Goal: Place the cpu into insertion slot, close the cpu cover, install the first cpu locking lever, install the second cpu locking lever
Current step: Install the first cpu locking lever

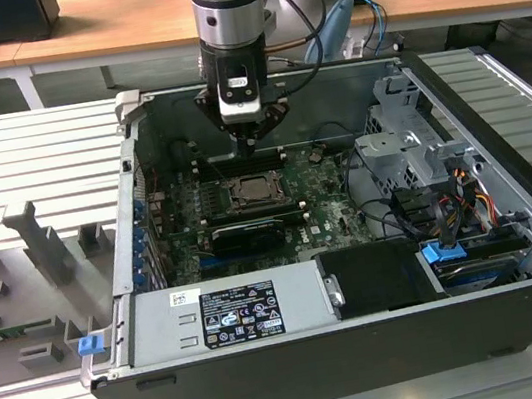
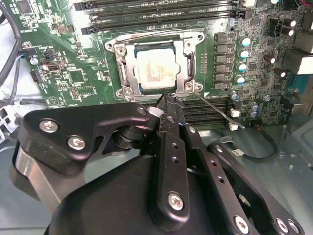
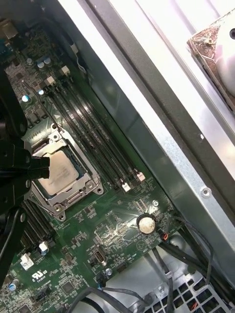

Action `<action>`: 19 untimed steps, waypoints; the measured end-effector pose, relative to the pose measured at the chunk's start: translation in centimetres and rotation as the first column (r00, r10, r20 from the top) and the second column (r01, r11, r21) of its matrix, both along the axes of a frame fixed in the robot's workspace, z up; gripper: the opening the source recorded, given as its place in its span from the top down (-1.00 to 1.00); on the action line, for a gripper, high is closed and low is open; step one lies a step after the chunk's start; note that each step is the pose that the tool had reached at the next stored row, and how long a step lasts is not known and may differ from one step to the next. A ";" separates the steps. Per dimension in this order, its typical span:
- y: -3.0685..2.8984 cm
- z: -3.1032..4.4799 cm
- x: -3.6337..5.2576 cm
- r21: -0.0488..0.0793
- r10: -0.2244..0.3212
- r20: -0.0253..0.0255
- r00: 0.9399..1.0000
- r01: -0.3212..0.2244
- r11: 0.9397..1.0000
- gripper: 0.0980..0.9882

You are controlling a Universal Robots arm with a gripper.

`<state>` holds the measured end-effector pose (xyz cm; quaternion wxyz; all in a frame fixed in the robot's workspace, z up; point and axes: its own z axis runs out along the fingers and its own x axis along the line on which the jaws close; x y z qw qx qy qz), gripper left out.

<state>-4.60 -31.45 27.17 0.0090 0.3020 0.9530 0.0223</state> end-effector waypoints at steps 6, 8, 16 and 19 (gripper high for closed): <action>0.00 0.00 0.00 0.000 0.035 0.000 0.999 -0.035 0.999 0.98; 0.00 0.00 0.00 0.000 0.054 0.000 0.999 -0.054 0.999 0.98; 0.00 0.00 0.00 0.000 0.141 0.000 0.990 -0.141 0.990 0.98; 0.00 -0.01 0.00 0.000 0.237 0.000 0.972 -0.237 0.972 0.98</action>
